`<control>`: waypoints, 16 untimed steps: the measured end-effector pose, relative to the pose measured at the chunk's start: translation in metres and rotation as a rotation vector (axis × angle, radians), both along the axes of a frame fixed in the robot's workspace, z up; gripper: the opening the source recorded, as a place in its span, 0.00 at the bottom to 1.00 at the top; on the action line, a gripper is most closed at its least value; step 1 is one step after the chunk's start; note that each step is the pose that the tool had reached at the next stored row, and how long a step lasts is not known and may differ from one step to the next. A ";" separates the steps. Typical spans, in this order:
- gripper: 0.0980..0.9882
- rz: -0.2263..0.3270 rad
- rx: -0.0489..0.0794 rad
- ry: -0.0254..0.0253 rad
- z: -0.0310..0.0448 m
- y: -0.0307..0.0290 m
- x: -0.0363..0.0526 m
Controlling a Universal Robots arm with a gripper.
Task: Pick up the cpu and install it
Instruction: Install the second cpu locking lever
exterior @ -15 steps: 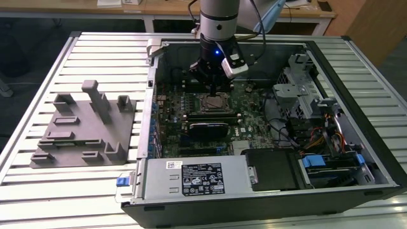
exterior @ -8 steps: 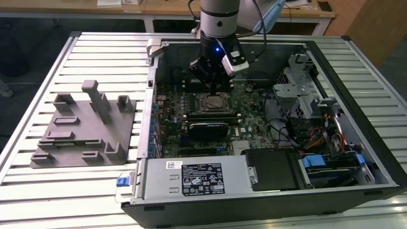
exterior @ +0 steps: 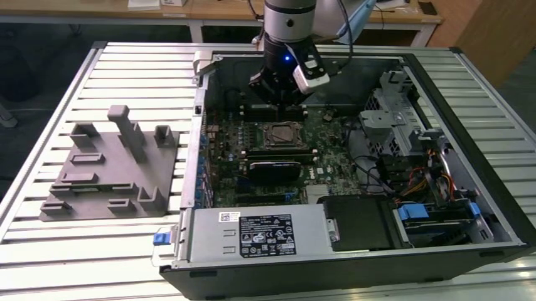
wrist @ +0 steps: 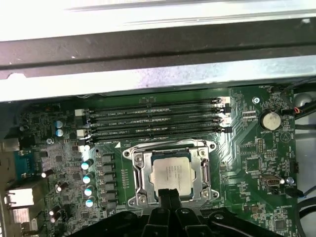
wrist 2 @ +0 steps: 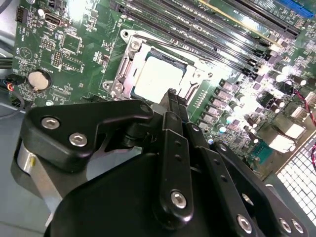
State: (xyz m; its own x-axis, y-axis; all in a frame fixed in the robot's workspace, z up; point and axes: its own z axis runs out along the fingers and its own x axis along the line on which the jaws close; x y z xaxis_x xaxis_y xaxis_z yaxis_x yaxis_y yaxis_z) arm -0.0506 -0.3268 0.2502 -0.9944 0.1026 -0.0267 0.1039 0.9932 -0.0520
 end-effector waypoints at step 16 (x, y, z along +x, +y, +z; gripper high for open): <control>0.01 0.000 0.029 0.0002 -0.0039 -0.0322 0.0000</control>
